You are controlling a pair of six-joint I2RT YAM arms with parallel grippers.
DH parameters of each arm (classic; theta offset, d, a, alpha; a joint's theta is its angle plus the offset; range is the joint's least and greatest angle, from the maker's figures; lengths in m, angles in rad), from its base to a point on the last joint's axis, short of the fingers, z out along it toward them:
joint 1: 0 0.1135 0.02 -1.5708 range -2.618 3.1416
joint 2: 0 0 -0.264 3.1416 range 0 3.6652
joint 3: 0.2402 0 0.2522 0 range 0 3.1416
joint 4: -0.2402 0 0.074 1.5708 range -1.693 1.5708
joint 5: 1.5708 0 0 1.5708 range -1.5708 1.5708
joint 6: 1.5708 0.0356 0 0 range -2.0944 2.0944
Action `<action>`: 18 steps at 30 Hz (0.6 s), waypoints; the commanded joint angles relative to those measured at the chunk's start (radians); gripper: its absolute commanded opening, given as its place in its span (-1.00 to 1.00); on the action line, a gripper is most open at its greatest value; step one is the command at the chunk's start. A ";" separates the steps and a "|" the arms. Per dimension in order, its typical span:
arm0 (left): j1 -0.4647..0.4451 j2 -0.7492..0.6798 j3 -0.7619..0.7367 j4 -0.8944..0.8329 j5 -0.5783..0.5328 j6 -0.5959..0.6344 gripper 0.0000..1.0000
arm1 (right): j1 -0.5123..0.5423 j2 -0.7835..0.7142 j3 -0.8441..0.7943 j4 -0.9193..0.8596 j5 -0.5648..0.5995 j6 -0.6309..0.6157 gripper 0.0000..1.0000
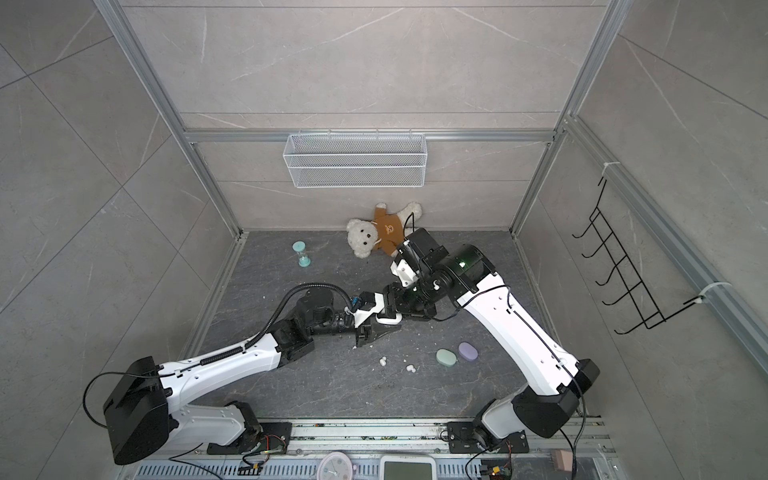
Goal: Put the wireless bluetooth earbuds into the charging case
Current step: 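Close the left gripper on the white case held by the right gripper, then open the right gripper and draw it back from the white case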
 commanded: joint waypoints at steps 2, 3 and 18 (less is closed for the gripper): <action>-0.009 -0.012 0.035 0.015 0.031 0.016 -0.37 | 0.012 0.001 0.032 -0.007 0.009 -0.013 0.34; -0.009 -0.014 0.032 0.017 0.029 0.014 -0.38 | 0.011 0.001 0.035 -0.009 0.009 -0.013 0.37; -0.009 -0.072 -0.035 0.063 0.023 -0.056 -0.45 | 0.004 -0.067 0.056 -0.019 0.086 0.020 0.75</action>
